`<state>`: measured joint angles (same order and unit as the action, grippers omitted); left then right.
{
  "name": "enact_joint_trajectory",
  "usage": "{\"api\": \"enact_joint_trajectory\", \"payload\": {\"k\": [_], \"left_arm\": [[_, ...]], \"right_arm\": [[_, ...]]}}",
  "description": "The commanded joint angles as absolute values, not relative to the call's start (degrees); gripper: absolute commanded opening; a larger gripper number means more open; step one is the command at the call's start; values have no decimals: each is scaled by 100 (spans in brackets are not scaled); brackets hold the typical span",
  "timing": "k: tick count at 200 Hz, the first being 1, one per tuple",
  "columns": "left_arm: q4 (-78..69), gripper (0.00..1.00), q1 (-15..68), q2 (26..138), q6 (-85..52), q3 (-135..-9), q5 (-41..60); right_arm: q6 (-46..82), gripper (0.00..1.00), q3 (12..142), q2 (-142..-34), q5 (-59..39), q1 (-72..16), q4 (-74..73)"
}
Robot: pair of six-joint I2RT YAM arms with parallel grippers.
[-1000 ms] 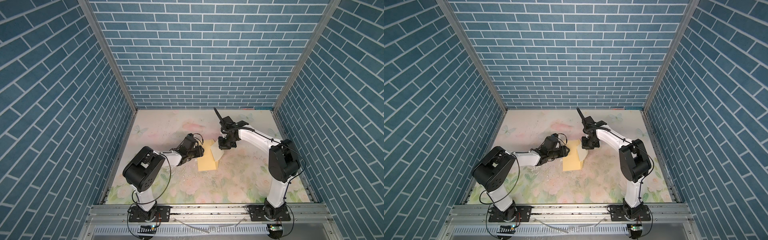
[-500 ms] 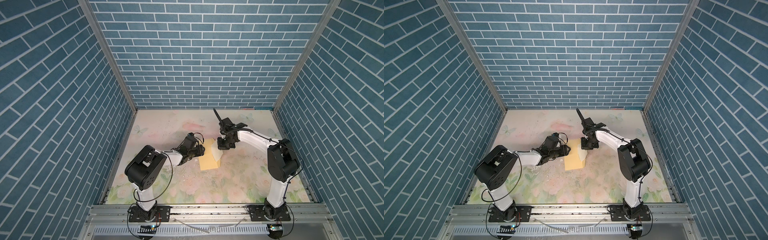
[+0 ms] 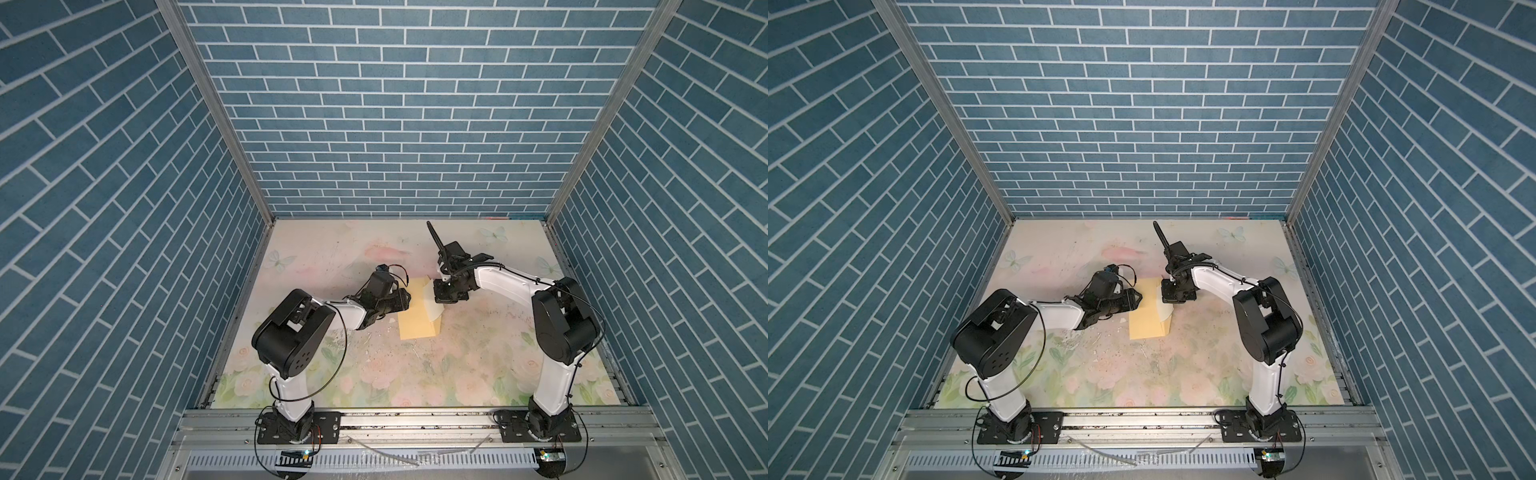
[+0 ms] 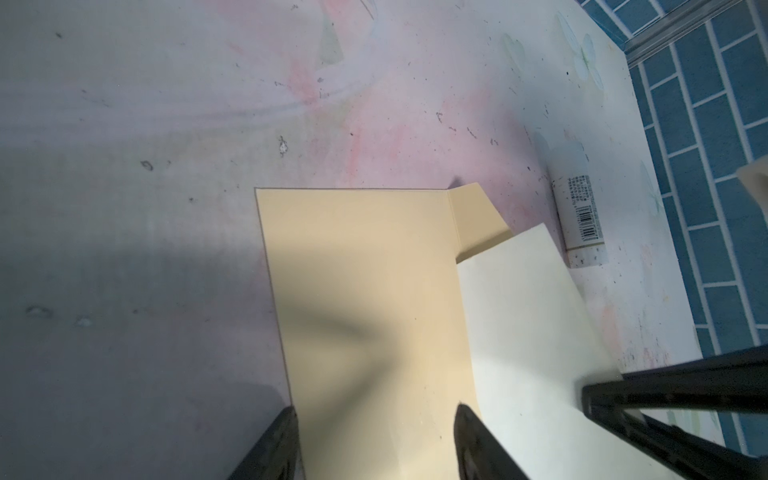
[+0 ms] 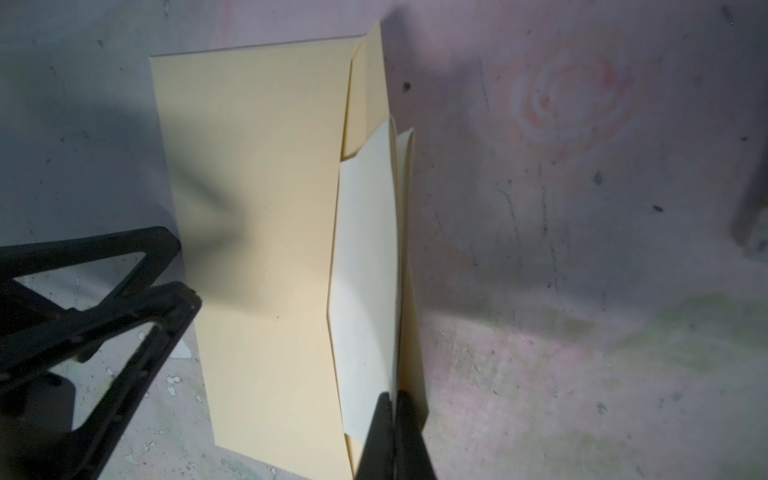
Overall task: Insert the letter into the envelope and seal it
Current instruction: 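Push the cream sheet deeper into the envelope opening with the right gripper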
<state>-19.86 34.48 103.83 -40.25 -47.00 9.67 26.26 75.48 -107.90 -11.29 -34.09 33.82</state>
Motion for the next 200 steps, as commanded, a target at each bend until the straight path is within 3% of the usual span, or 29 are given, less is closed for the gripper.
{"api": "enact_joint_trajectory", "payload": {"k": [1,200], "left_arm": [[-1459,61,3472,10635,-4047,-4641,983],[-1503,61,3472,10617,-4145,-4584,1013]], "right_arm": [[2813,0,7292,-10609,-1266,-3437,3150],[3632,0,6987,-10929,-1748,-3444,2628]]}}
